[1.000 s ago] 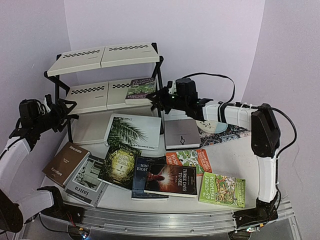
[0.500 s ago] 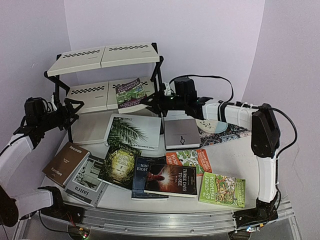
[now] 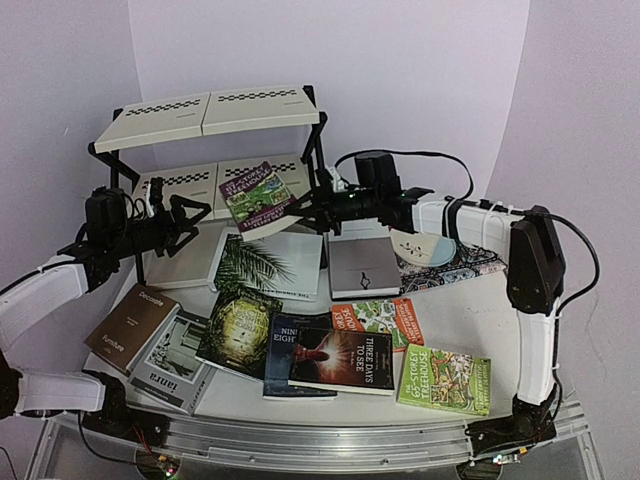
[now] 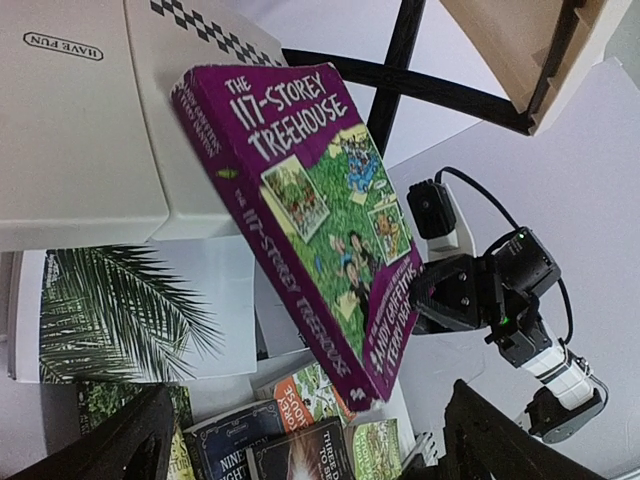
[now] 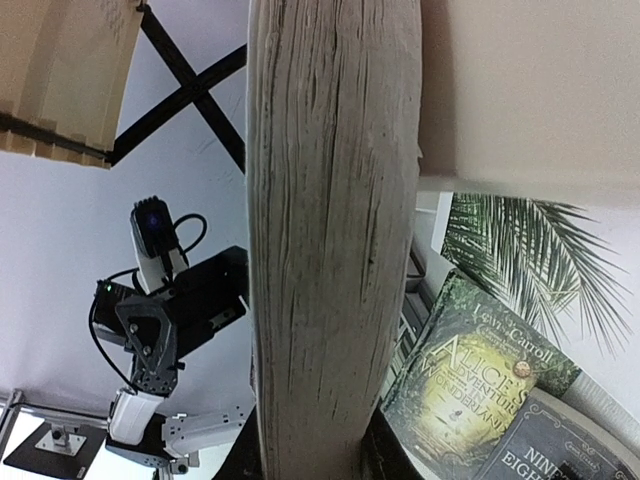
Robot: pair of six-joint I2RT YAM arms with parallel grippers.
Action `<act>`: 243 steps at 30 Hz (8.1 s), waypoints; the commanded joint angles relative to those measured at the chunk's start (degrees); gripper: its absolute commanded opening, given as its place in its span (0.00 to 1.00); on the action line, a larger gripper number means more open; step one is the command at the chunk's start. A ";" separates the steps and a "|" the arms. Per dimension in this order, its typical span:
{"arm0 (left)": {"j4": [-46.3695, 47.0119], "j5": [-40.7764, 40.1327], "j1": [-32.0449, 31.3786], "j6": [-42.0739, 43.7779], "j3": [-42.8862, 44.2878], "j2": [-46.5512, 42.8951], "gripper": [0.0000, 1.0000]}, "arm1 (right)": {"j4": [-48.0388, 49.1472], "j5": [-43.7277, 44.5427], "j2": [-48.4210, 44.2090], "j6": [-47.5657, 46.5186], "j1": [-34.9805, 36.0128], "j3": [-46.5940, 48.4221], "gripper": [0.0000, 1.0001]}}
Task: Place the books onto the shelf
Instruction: Pick up the book from the shelf, then pass from the right arm to the left, then place the book on the shelf.
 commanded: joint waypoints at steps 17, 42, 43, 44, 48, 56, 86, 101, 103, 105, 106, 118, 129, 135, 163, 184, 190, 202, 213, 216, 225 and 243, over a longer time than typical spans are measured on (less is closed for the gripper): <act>4.57 2.12 -0.05 -4.38 8.28 5.77 0.92 | 0.98 -12.79 -13.92 -5.08 1.48 -8.03 0.00; 3.82 13.77 1.47 -8.43 11.37 11.15 0.99 | 2.12 -14.51 -19.92 -5.08 3.57 -9.85 0.00; 3.82 13.54 1.49 -8.49 11.23 11.09 0.99 | 2.25 -14.49 -19.88 -5.02 3.64 -9.75 0.00; 3.82 13.40 1.51 -8.53 11.05 11.02 0.99 | 2.50 -14.51 -19.81 -4.90 3.73 -9.61 0.00; 3.82 13.58 1.47 -8.75 10.62 11.23 0.99 | 3.46 -14.58 -19.57 -4.27 4.06 -9.03 0.00; 3.82 12.34 1.46 -7.76 9.98 11.18 0.99 | 3.91 -13.98 -19.77 -3.90 4.32 -7.75 0.00; 3.94 12.87 1.88 -8.26 9.89 7.26 0.18 | 6.04 -11.85 -15.01 -3.19 4.59 -7.21 0.26; 4.18 -3.83 2.25 -15.36 3.86 -0.51 0.00 | -16.17 12.26 -16.84 -21.97 4.45 -8.10 0.96; 4.24 -5.80 2.32 -16.58 2.94 -1.89 0.00 | -22.05 20.36 -18.63 -28.28 5.56 -7.58 0.98; 4.25 -6.96 2.25 -17.44 2.43 -2.58 0.00 | -27.07 27.34 -19.73 -33.60 6.96 -6.72 0.98; 4.25 -7.23 2.25 -17.63 2.47 -2.66 0.00 | -29.32 30.71 -20.01 -36.42 7.99 -6.16 0.98; 4.45 -6.01 2.12 -19.66 4.86 -1.88 0.00 | -35.93 57.14 -18.47 -60.53 25.05 2.13 0.90; 5.63 -11.75 2.13 -21.73 7.96 -2.69 0.00 | -35.70 65.58 -16.01 -68.40 28.93 5.35 0.88; 8.92 -13.61 2.09 -24.87 8.66 -1.99 0.00 | -35.40 66.82 -14.94 -70.28 28.93 7.17 0.87; 25.80 -33.16 2.12 -21.28 -2.54 2.15 0.62 | -33.84 64.88 -9.38 -64.50 27.62 9.35 0.81; 25.61 -33.29 2.13 -21.52 -3.10 2.79 0.62 | -24.20 59.96 7.44 -44.37 20.02 24.08 0.64; 25.65 -33.22 2.12 -21.50 -2.85 3.47 0.62 | -22.89 54.83 9.49 -45.11 19.49 26.42 0.63; 25.71 -29.12 0.75 -22.00 1.35 8.86 0.61 | -21.35 57.42 11.65 -43.93 16.09 29.05 0.53; 25.70 -29.21 -1.40 -20.38 5.20 12.74 0.61 | -21.49 48.12 11.21 -48.20 13.85 29.57 0.68; 25.70 -29.18 -2.18 -19.44 6.54 13.97 0.62 | -21.75 50.90 10.87 -49.22 13.75 28.99 0.68; 25.70 -32.82 -5.20 -18.79 8.30 16.07 0.62 | -22.31 54.16 10.51 -53.10 13.41 28.06 0.55; 17.23 -36.70 -5.59 -6.40 5.26 4.75 0.90 | -24.24 69.03 9.69 -51.95 12.22 27.81 0.33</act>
